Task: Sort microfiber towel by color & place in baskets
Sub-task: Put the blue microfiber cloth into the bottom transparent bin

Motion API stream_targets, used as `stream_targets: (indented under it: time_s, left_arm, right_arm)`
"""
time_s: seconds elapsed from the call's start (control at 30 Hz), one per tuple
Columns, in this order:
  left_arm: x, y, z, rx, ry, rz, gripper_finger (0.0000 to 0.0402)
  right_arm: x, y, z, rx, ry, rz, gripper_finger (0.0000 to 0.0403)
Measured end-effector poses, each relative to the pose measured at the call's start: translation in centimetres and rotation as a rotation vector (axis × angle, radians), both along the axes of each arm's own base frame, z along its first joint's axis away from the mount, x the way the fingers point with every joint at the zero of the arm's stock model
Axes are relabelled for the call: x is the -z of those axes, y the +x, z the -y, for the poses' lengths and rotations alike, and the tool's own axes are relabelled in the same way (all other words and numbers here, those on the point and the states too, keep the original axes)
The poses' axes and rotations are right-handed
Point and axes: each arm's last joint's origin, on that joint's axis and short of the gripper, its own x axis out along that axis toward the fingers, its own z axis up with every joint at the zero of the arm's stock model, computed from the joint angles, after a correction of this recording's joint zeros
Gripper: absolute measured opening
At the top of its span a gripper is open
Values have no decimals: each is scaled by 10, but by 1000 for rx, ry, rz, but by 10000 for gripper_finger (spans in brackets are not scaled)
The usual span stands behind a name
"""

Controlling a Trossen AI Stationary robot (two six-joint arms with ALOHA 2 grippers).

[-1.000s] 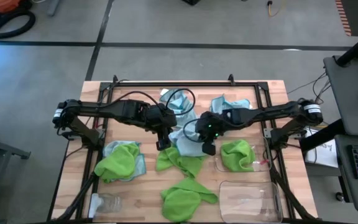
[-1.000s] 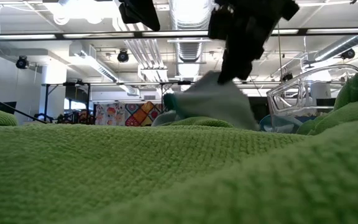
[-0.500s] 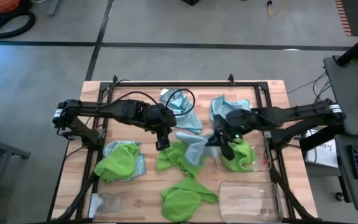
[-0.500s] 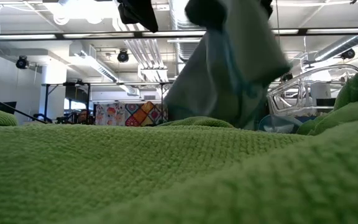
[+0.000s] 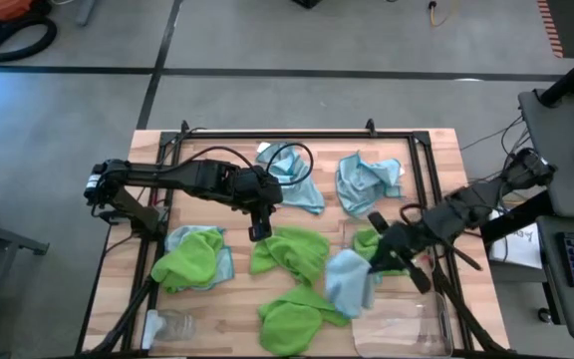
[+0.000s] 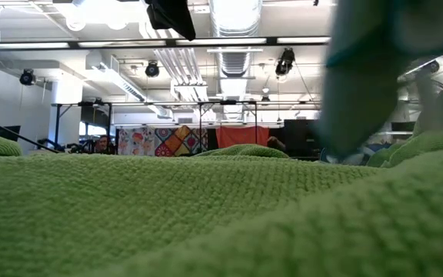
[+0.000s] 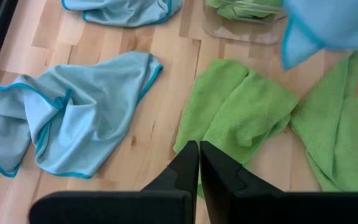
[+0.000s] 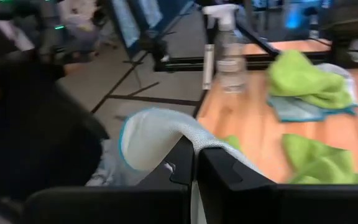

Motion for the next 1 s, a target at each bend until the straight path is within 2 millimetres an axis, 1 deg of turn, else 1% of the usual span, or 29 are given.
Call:
stream_targets:
  time_s: [0.13, 0.3, 0.47, 0.53, 0.6, 0.83, 1.0]
  left_arm:
    - [0, 0, 0, 15, 10, -2, 0]
    - [0, 0, 0, 27, 18, -3, 0]
    - [0, 0, 0, 54, 35, -5, 0]
    - [0, 0, 0, 60, 46, -6, 0]
    - [0, 0, -1, 58, 59, -6, 0]
    - [0, 0, -1, 79, 81, -9, 0]
    - [0, 0, -1, 82, 84, -9, 0]
  right_arm:
    - [1, -10, -16, -51, 2, -6, 9]
    - [3, -18, -34, -39, -1, -8, 9]
    - [-5, -26, -54, -101, -8, 121, 9]
    - [-7, -31, -59, -127, -3, 146, 9]
    - [-7, -36, -63, -118, -1, 146, 9]
    - [1, -50, -72, -108, 58, -4, 9]
    - [13, -62, -74, -95, 94, -196, 9]
